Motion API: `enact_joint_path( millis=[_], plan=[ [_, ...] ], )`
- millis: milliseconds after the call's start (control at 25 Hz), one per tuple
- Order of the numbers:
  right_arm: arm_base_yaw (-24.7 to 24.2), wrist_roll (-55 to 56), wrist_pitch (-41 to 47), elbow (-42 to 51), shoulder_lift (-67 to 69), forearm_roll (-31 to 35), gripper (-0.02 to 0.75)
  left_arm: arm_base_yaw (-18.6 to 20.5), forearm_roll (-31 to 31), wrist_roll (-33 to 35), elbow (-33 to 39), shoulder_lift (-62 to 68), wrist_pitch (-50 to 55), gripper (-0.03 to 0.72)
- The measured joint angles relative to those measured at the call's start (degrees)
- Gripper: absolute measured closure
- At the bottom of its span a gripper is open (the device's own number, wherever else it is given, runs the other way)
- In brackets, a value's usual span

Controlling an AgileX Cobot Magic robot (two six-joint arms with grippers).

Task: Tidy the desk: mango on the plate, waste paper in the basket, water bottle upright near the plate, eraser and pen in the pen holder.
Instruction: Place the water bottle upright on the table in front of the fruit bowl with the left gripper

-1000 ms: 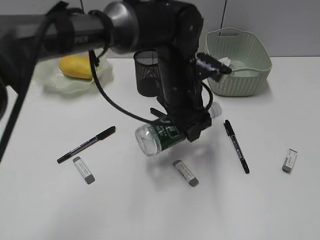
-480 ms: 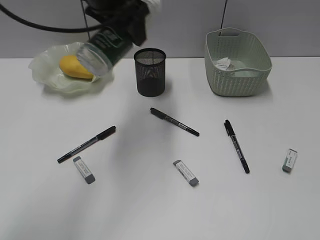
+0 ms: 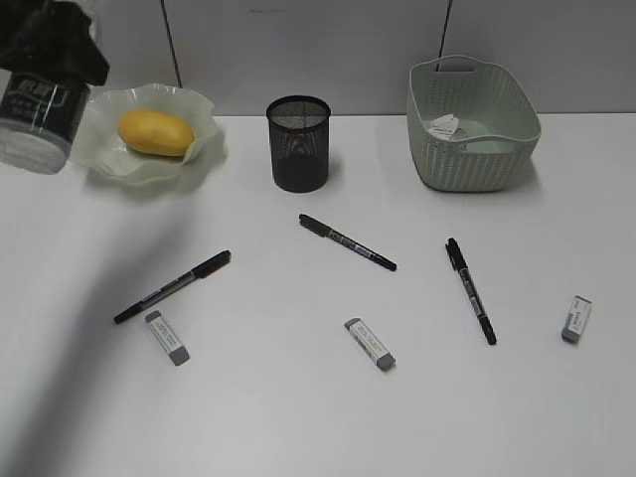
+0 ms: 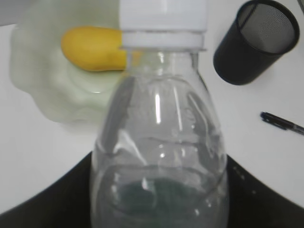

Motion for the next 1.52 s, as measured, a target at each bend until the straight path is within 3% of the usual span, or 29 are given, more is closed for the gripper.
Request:
enact_joint_path(
  millis=[320, 520, 760, 960, 1520],
  plan=[
    [0.0, 0.0, 0.0, 0.0, 0.0, 0.0, 0.268, 0.9, -3.8, 0.2, 37.8, -15.2, -51.0, 0.171],
    [0.0, 0.0, 0.0, 0.0, 0.0, 0.0, 0.268, 0.6, -3.6, 0.2, 48.6, -14.5, -78.4, 0.171],
    [0.0, 0.0, -0.1, 0.0, 0.0, 0.0, 0.268, 0.5, -3.8, 0.0, 48.9, -7.2, -92.0, 0.171],
    [0.0, 0.0, -0.1, 0.0, 0.0, 0.0, 0.268, 0.8, -4.6, -5.3, 48.9, 1.5, -99.8, 0.171],
    [0.0, 0.0, -0.4, 0.0, 0.0, 0.0, 0.269, 0.9, -4.1, -11.2, 40.0, 21.6, -107.4, 0.171]
  ],
)
